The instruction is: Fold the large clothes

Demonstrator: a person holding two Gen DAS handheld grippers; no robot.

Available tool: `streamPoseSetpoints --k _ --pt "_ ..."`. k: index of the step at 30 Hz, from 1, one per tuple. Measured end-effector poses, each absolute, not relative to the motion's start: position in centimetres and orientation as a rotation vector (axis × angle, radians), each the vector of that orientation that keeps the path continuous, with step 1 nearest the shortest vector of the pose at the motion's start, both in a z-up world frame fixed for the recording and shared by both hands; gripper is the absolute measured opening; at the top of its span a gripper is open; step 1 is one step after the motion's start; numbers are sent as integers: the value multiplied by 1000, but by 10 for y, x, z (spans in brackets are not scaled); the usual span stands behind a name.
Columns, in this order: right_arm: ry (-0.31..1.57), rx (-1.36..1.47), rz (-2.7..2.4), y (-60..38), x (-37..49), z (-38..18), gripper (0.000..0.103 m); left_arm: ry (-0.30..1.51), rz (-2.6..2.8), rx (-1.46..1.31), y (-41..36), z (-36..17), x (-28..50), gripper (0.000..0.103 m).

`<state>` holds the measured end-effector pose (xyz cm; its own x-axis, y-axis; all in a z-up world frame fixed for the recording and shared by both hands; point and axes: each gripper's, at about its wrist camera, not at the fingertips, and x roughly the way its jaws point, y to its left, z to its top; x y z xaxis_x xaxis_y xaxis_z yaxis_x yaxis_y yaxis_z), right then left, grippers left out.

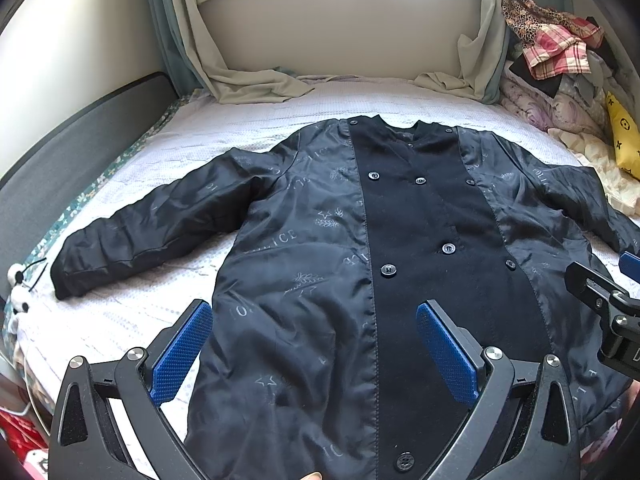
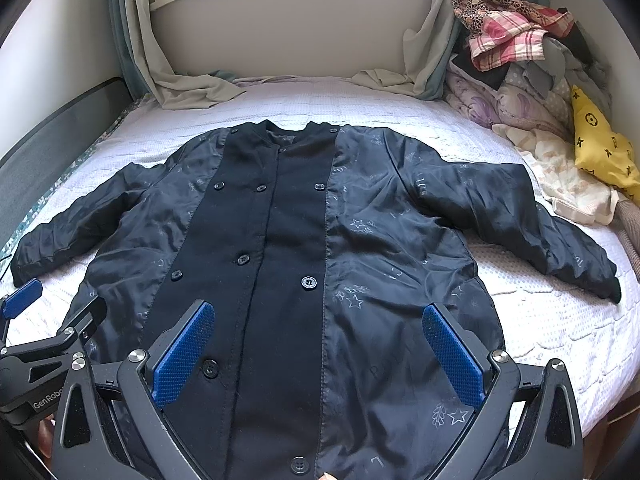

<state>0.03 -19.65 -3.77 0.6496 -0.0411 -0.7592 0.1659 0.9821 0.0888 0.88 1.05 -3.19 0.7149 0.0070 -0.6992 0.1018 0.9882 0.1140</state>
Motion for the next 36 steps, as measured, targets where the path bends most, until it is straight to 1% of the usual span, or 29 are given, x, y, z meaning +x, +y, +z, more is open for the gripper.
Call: streamPoseSetpoints --k 27,32,36 --pt "869 153 -109 -195 -1 -43 103 798 -16 152 19 -33 13 103" --pt "876 116 -128 -195 2 -43 103 819 -4 133 27 -33 19 103" --pt "866 66 -131 -194 10 -29 103 832 3 117 34 -33 24 103"
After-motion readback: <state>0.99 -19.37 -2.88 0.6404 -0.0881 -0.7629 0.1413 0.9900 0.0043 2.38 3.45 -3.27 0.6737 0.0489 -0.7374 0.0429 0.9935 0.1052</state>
